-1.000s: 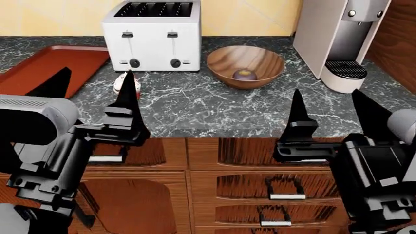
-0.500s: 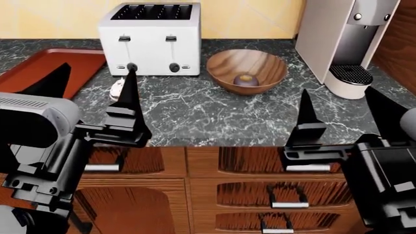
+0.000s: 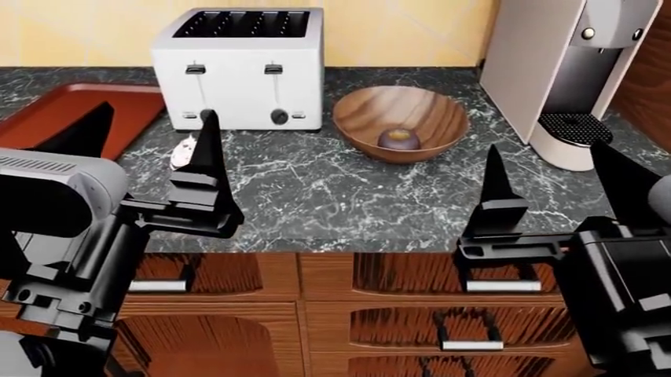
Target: Pick up the bowl with donut and place it on the tray. Pick up the cupcake and place it on the tray.
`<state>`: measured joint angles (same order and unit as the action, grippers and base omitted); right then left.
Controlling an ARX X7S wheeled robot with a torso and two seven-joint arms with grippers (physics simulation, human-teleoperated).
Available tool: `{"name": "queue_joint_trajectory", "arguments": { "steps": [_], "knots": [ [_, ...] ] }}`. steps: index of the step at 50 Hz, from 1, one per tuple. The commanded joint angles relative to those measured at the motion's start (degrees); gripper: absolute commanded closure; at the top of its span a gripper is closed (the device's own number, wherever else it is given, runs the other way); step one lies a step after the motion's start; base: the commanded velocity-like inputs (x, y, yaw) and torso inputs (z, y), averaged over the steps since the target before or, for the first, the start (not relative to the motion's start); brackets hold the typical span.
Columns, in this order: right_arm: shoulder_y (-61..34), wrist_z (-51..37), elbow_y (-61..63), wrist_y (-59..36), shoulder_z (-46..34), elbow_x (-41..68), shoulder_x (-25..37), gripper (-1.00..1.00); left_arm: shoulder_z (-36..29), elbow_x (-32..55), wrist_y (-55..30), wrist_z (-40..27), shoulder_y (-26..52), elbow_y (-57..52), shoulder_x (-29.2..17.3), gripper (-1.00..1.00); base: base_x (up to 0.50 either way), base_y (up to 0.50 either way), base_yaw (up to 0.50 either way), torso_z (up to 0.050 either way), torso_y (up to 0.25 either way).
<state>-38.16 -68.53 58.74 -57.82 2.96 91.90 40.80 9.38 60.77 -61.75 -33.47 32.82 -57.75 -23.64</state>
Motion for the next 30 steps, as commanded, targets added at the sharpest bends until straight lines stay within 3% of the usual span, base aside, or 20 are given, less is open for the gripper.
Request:
{"name": "queue_joint_trajectory", "arguments": {
  "steps": [1, 30],
  "knots": [
    [1.86, 2.08, 0.0, 0.19, 0.54, -2.41, -0.76, -1.0, -0.71, -0.49, 1.69, -0.06, -1.16, 0.5, -0.59, -1.0, 0.11, 0.0, 0.0, 0.0, 0.0],
    [3.09, 2.64, 0.6, 1.41, 1.0, -2.98, -0.02, -1.0, -2.28, 1.2, 3.21, -2.3, -0.59, 0.83, -2.22, -1.0, 0.11, 0.0, 0.0, 0.0, 0.0]
  ]
}}
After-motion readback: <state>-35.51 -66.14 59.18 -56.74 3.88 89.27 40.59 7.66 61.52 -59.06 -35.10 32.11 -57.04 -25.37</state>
